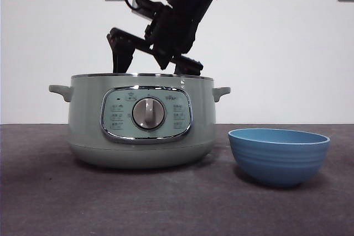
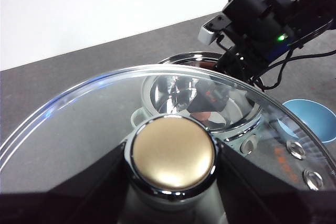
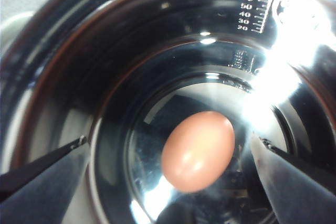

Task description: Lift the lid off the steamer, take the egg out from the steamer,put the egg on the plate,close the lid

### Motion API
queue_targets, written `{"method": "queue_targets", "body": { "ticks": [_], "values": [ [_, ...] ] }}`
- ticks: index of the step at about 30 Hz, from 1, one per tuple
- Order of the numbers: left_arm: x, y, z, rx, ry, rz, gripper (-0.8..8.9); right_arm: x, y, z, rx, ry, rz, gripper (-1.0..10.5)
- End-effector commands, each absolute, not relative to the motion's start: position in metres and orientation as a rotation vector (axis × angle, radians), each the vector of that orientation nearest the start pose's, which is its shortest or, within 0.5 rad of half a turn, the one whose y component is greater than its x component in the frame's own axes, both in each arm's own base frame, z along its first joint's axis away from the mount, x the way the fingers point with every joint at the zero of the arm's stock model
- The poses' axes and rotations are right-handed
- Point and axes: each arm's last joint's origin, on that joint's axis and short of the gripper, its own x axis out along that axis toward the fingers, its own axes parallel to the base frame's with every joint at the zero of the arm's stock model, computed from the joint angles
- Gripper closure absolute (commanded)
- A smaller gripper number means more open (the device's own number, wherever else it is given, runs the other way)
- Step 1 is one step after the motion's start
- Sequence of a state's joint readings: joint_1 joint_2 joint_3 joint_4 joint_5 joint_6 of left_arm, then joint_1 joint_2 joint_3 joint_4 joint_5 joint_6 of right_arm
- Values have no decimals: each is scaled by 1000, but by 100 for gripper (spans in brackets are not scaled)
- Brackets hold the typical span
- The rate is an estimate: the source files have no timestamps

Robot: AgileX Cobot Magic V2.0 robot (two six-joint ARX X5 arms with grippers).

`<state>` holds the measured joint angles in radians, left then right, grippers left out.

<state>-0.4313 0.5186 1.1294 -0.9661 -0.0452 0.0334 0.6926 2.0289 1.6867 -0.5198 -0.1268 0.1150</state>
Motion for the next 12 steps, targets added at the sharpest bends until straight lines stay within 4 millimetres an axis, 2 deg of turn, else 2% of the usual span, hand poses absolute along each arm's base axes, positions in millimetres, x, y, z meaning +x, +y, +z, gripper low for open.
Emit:
{"method": "queue_targets", "body": {
  "ticks": [1, 4, 7, 12],
  "values": [
    [41, -18, 396, 118, 278, -393, 821, 349, 295, 225, -158, 910, 708, 383],
    [41, -18, 396, 122, 277, -394, 821, 352, 297, 215, -173, 921, 685, 383],
    [41, -18, 396, 122, 277, -394, 821, 353, 297, 214, -172, 919, 684, 425],
    [41, -18, 396, 122, 278, -394, 821, 354, 298, 207, -174, 942, 679, 425]
  ]
}}
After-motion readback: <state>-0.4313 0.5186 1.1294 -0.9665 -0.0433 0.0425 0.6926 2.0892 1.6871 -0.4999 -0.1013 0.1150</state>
